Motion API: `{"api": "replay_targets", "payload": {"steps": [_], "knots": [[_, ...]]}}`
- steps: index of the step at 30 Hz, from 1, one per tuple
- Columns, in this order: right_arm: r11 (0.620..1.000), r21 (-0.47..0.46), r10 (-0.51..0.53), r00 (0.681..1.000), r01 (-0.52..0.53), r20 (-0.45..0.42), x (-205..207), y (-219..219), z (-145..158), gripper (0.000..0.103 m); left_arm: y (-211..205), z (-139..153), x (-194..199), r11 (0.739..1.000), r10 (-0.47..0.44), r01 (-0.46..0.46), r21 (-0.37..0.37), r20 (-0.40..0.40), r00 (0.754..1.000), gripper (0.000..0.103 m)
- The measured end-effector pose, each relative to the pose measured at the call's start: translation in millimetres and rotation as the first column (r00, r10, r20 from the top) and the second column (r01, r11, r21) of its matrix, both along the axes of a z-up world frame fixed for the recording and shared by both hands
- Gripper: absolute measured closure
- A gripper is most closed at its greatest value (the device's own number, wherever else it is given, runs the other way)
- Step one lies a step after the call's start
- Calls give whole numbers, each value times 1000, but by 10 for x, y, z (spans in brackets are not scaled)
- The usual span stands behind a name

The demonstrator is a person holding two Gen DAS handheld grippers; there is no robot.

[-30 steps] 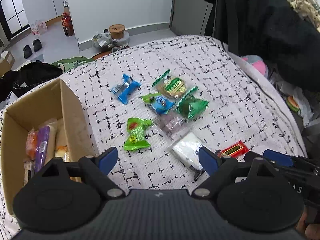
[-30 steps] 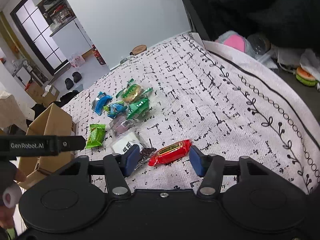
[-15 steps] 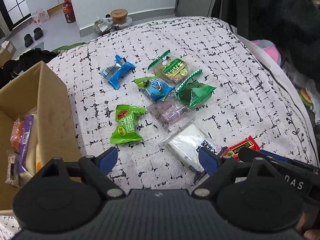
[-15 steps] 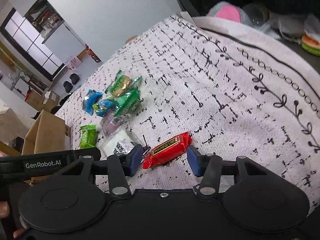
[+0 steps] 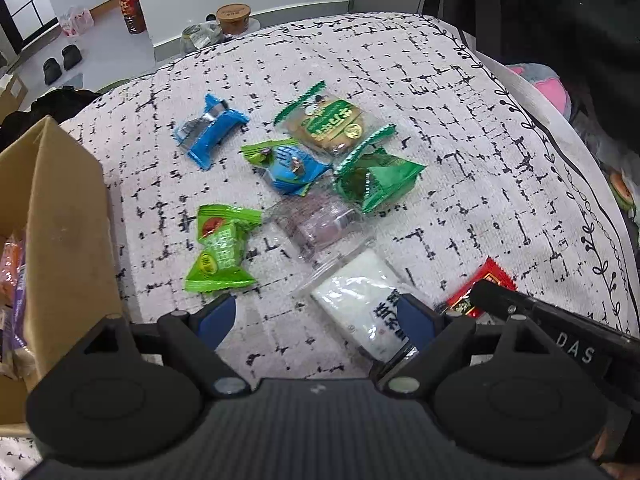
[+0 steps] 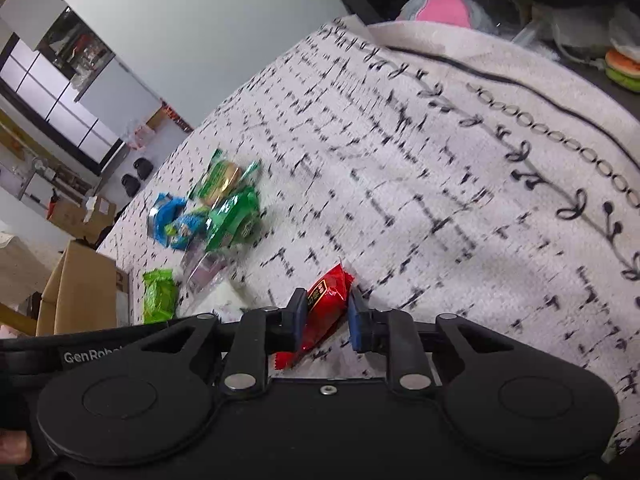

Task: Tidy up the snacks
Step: 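Close the right gripper on the red candy bar while the left grasps the white pastry pack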

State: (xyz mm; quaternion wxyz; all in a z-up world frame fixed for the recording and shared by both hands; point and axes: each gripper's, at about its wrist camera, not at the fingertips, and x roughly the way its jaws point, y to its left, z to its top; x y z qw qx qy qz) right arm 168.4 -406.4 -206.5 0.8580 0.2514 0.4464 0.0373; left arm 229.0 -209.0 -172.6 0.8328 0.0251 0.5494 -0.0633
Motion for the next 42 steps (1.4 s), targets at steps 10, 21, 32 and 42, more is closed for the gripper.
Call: {"api": "replay_targets", "payload": {"steps": [10, 21, 32, 42], "knots": [[993, -15, -119, 992, 119, 34, -47, -224, 65, 84, -234, -26, 53, 999, -34, 33, 11, 35, 999, 16], [995, 8, -99, 995, 99, 10, -21, -207, 47, 63, -219, -248, 45, 997, -26, 29, 72, -53, 998, 16], [997, -64, -53, 999, 53, 5, 30, -1, 21, 53, -71, -230, 15, 998, -8, 13, 65, -79, 997, 16], [993, -117, -34, 999, 34, 5, 25, 54, 0, 71, 79, -282, 8, 999, 28, -26, 21, -117, 993, 20]]}}
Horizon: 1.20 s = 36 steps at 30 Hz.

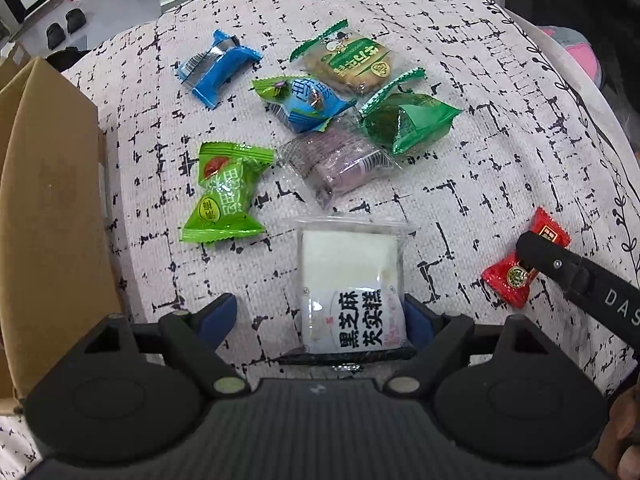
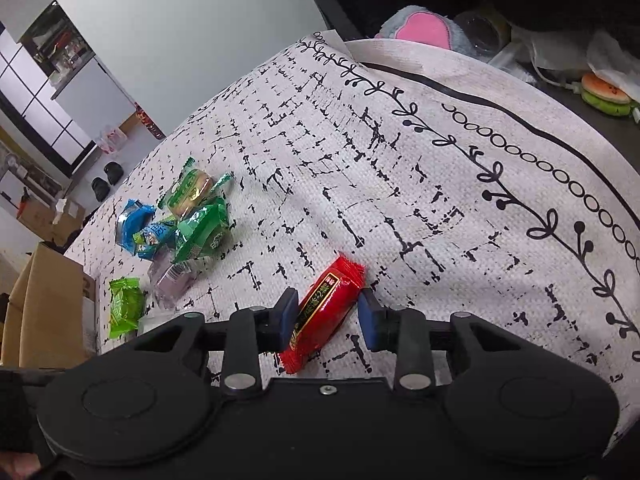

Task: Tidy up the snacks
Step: 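Close the right gripper on the red candy bar while the left grasps the white pastry pack, then carry the white pack and red bar over the cardboard box with both grippers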

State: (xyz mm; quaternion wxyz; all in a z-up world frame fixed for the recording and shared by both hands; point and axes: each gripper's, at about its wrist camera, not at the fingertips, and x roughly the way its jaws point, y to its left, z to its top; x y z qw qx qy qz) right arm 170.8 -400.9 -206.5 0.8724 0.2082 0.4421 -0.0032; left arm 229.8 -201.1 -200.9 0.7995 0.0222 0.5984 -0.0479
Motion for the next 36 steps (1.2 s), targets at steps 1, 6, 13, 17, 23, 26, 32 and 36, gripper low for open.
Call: {"api": "replay_targets", "payload": {"steps": [1, 6, 13, 17, 23, 26, 32, 36], "knots": [[1000, -4, 7, 1000, -7, 0, -2, 13, 1, 71, 3, 1, -7, 1000, -6, 6, -3, 5, 1000, 24], [999, 4, 34, 999, -34, 2, -21, 67, -5, 75, 19, 15, -23, 999, -33, 34, -28, 30, 999, 48], [998, 35, 54, 999, -55, 3, -43, 81, 2, 79, 3, 80, -55, 997, -64, 66, -40, 45, 997, 57], [997, 42, 58, 998, -59, 20, -59, 87, 41, 83, 38, 166, -115, 996, -75, 79, -51, 68, 995, 57], [995, 51, 78, 994, -82, 71, -91, 132, 154, 88, 117, 393, -138, 994, -75, 85, -72, 133, 988, 58], [995, 58, 80, 992, -86, 97, -107, 149, 231, 89, 171, 507, -154, 993, -74, 88, -82, 162, 984, 58], [994, 69, 78, 985, -89, 155, -127, 229, 416, 89, 307, 666, -176, 993, -50, 70, -90, 214, 976, 58], [993, 62, 89, 975, -103, 202, -117, 364, 556, 89, 370, 776, -201, 992, -50, 77, -96, 251, 967, 58]]}}
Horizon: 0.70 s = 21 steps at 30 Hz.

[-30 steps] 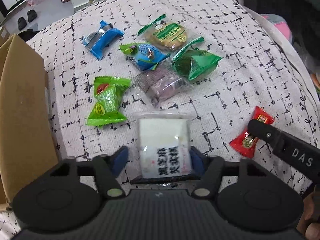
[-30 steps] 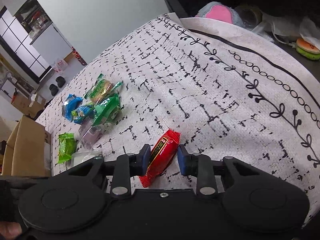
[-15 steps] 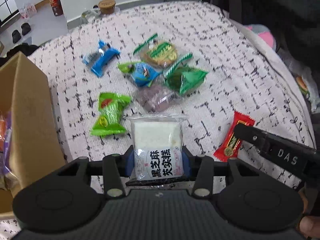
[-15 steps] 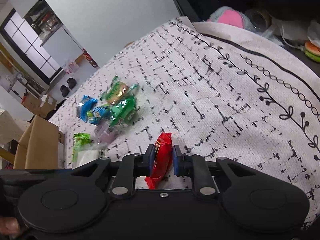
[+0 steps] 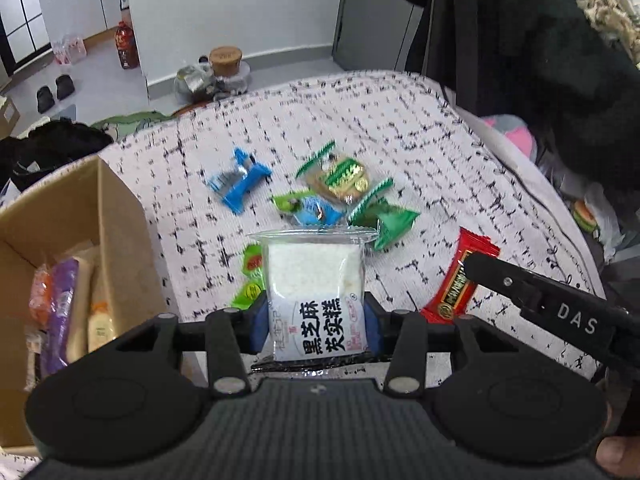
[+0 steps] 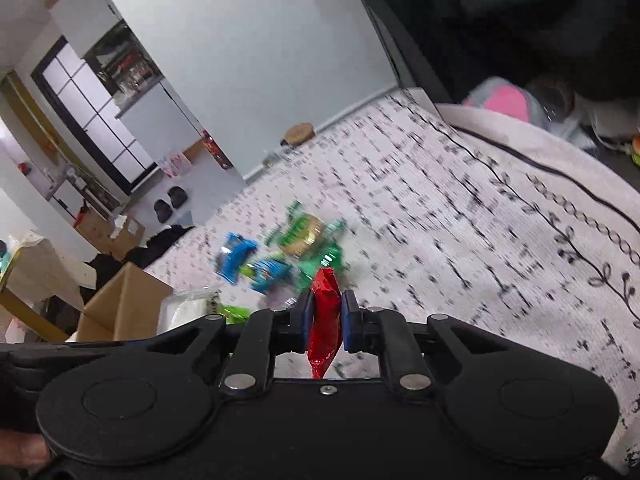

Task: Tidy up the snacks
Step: 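Carry the white pack and red bar over the cardboard box with both grippers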

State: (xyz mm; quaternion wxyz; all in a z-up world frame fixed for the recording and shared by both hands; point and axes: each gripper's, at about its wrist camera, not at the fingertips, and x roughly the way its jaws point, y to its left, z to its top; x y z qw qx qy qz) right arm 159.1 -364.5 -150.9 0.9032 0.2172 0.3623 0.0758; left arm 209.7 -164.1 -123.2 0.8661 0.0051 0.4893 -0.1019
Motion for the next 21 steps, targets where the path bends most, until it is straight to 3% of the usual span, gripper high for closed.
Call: {"api": "replay_targets", "payload": {"steps": [10, 21], "knots": [[1000, -4, 25, 998, -25, 62, 73, 261, 221, 89, 306, 381, -22, 998, 20, -15, -55, 89, 996, 58], [999, 7, 52, 989, -53, 138, 230, 561, 488, 89, 816, 665, -55, 990, 119, -106, -90, 151, 981, 58]]}}
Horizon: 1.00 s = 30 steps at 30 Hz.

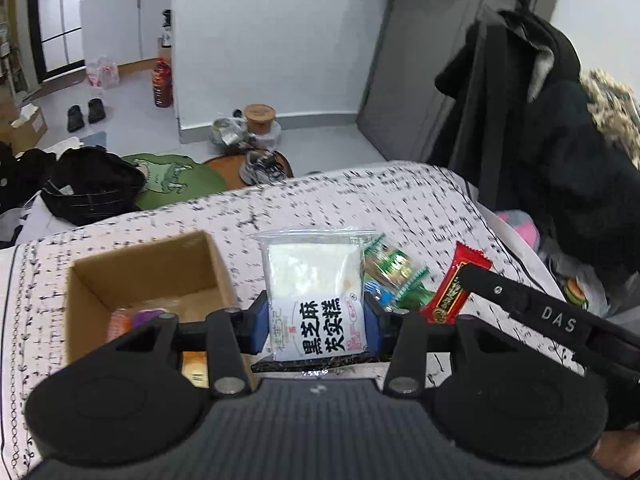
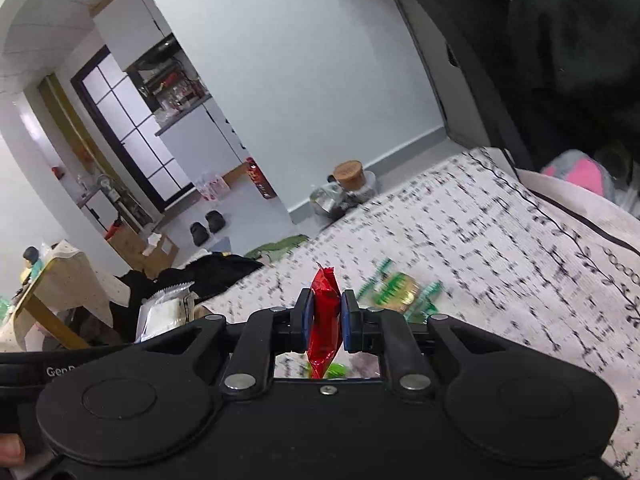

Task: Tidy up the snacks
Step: 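Carry the white pack and red bar over the cardboard box with both grippers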

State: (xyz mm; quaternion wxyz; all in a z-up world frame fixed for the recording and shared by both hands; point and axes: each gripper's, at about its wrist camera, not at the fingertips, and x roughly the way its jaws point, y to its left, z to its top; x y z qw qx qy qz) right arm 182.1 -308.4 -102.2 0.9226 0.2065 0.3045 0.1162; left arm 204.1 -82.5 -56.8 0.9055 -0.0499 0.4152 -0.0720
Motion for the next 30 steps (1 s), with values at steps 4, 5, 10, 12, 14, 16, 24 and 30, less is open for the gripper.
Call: {"api": "replay_targets", "payload": {"steps": [4, 5, 10, 12, 14, 16, 24, 30], "knots": [[1000, 2, 14, 1000, -14, 25, 51, 115, 84, 89, 161, 43, -31, 1000, 29, -29, -6, 14, 999, 58], [1000, 3, 16, 999, -17, 28, 62, 141, 95, 89, 201, 52, -39, 999, 37, -37, -9, 18, 999, 58], [999, -1, 37, 998, -37, 42, 95, 292, 151, 89, 366, 86, -80, 998, 65, -64, -17, 27, 998, 58], [999, -6, 48, 998, -47, 47, 77, 361, 165, 89, 438, 85, -96, 997, 80, -79, -19, 28, 996, 58], [998, -6, 59, 997, -59, 51, 75, 438, 183, 89, 507, 77, -124, 995, 93, -93, -22, 28, 995, 58], [997, -7, 71, 996, -71, 52, 66, 523, 194, 89, 572, 70, -147, 994, 106, -105, -27, 25, 994, 58], [993, -18, 120, 992, -119, 48, -8, 866, 196, 89, 907, -29, -294, 986, 162, -162, -35, -10, 987, 58], [988, -29, 152, 987, -151, 49, -51, 1091, 184, 89, 1226, -143, -400, 972, 228, -230, -44, -53, 972, 58]]}}
